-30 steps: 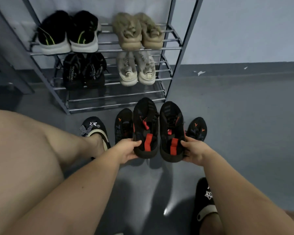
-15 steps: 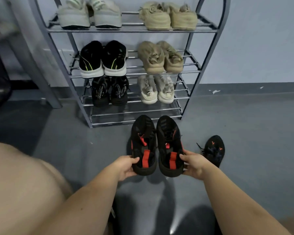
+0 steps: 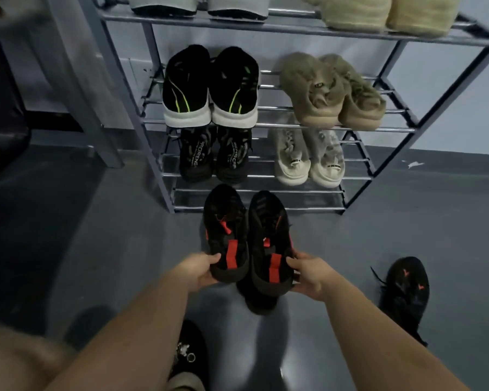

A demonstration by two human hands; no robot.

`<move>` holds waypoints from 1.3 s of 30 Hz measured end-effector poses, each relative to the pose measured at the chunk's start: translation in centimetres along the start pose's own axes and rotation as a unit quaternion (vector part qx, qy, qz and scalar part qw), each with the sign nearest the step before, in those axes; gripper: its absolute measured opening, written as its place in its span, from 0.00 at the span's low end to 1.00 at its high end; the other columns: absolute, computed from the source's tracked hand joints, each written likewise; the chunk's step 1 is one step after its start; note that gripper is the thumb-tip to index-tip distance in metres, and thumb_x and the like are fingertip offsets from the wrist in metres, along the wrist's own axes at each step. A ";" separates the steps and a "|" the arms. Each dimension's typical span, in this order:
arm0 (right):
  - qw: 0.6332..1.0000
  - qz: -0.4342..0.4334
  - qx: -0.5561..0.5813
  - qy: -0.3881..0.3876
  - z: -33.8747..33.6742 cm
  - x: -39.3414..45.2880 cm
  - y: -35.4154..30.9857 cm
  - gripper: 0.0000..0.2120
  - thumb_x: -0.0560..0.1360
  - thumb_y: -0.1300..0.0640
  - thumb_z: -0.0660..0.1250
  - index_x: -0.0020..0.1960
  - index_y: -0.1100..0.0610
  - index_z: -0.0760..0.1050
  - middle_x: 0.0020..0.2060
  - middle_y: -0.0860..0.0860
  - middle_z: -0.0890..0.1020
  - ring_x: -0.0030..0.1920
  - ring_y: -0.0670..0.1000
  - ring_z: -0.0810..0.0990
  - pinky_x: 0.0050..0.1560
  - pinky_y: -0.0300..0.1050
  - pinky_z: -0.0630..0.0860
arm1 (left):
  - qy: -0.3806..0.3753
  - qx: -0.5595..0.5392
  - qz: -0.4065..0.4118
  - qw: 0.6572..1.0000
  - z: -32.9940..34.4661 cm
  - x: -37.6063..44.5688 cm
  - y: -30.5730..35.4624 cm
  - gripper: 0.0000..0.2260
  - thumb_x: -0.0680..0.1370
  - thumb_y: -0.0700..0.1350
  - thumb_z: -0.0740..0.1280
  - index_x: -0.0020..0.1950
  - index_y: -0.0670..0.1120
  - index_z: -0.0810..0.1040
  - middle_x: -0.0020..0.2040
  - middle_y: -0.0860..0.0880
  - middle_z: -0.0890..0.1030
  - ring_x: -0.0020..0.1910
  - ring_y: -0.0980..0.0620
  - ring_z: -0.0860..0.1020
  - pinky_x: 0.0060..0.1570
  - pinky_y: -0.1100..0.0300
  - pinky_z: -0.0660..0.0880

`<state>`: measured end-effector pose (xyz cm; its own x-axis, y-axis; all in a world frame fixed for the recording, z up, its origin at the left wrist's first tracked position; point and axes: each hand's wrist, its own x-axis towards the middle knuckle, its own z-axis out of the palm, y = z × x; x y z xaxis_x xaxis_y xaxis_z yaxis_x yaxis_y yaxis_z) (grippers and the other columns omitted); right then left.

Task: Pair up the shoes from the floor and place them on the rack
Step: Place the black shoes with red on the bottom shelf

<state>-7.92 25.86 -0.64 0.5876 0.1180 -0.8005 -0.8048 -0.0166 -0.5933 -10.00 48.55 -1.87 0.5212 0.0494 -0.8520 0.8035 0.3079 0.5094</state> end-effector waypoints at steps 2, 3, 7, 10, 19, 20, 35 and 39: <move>1.000 -0.003 -0.007 -0.005 1.0 1.8 -1.3 0.17 0.82 0.63 0.54 0.69 0.52 0.69 0.45 0.50 0.80 0.44 0.50 0.78 0.49 0.52 0.75 | 0.004 0.001 0.001 1.000 -0.5 1.5 1.6 0.05 0.80 0.38 0.60 0.51 0.39 0.75 0.42 0.43 0.79 0.41 0.48 0.77 0.46 0.53 0.76; 1.000 -0.004 -0.003 -0.005 1.5 2.8 -2.1 0.17 0.82 0.63 0.53 0.68 0.52 0.69 0.46 0.50 0.80 0.44 0.50 0.78 0.46 0.50 0.76 | 0.005 0.000 0.003 1.000 -0.7 2.0 2.4 0.05 0.81 0.38 0.59 0.48 0.40 0.74 0.42 0.44 0.79 0.40 0.48 0.77 0.44 0.54 0.76; 1.000 -0.014 0.015 -0.018 3.3 6.7 -4.6 0.19 0.82 0.64 0.52 0.72 0.56 0.66 0.61 0.58 0.78 0.59 0.59 0.78 0.54 0.54 0.75 | 0.018 0.008 0.014 1.000 -1.4 4.2 5.9 0.05 0.81 0.38 0.58 0.54 0.41 0.73 0.40 0.45 0.77 0.38 0.50 0.76 0.26 0.62 0.78; 0.999 -0.028 0.009 -0.015 4.7 8.9 -6.5 0.18 0.82 0.63 0.52 0.71 0.55 0.67 0.64 0.58 0.76 0.64 0.59 0.75 0.54 0.53 0.73 | 0.028 0.015 0.028 0.999 -2.1 6.5 8.0 0.13 0.81 0.38 0.59 0.65 0.39 0.71 0.41 0.45 0.77 0.38 0.50 0.76 0.25 0.64 0.77; 0.998 -0.067 0.005 -0.012 6.5 14.6 -9.0 0.20 0.82 0.65 0.53 0.72 0.54 0.66 0.61 0.58 0.78 0.55 0.57 0.78 0.53 0.52 0.74 | 0.047 -0.024 0.039 0.998 -3.2 12.0 10.4 0.15 0.81 0.37 0.58 0.68 0.37 0.69 0.66 0.38 0.74 0.54 0.45 0.75 0.53 0.53 0.72; 0.998 -0.064 0.004 -0.012 6.6 15.2 -9.0 0.20 0.82 0.65 0.54 0.72 0.54 0.66 0.59 0.58 0.79 0.55 0.56 0.78 0.53 0.52 0.74 | 0.046 -0.022 0.038 0.998 -3.4 12.6 10.4 0.16 0.81 0.37 0.58 0.68 0.37 0.69 0.67 0.38 0.73 0.57 0.44 0.75 0.54 0.53 0.71; 0.996 -0.088 -0.015 0.029 10.4 21.3 -10.8 0.13 0.79 0.68 0.58 0.61 0.63 0.73 0.53 0.59 0.78 0.39 0.51 0.78 0.40 0.48 0.76 | 0.055 -0.026 0.048 0.997 -6.7 17.9 12.8 0.15 0.80 0.40 0.60 0.68 0.41 0.70 0.65 0.42 0.76 0.61 0.45 0.76 0.56 0.53 0.73; 0.996 -0.079 -0.008 0.034 11.3 22.1 -10.8 0.10 0.79 0.67 0.59 0.58 0.63 0.75 0.53 0.58 0.79 0.37 0.50 0.78 0.44 0.51 0.75 | 0.068 -0.019 0.070 0.995 -6.8 18.7 12.7 0.15 0.80 0.41 0.61 0.67 0.42 0.71 0.65 0.43 0.76 0.57 0.47 0.76 0.56 0.54 0.73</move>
<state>12.84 39.90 -10.94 0.7117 0.0528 -0.7005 -0.7007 -0.0185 -0.7133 8.04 59.82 -12.18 0.5820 0.2210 -0.7825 0.7127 0.3246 0.6218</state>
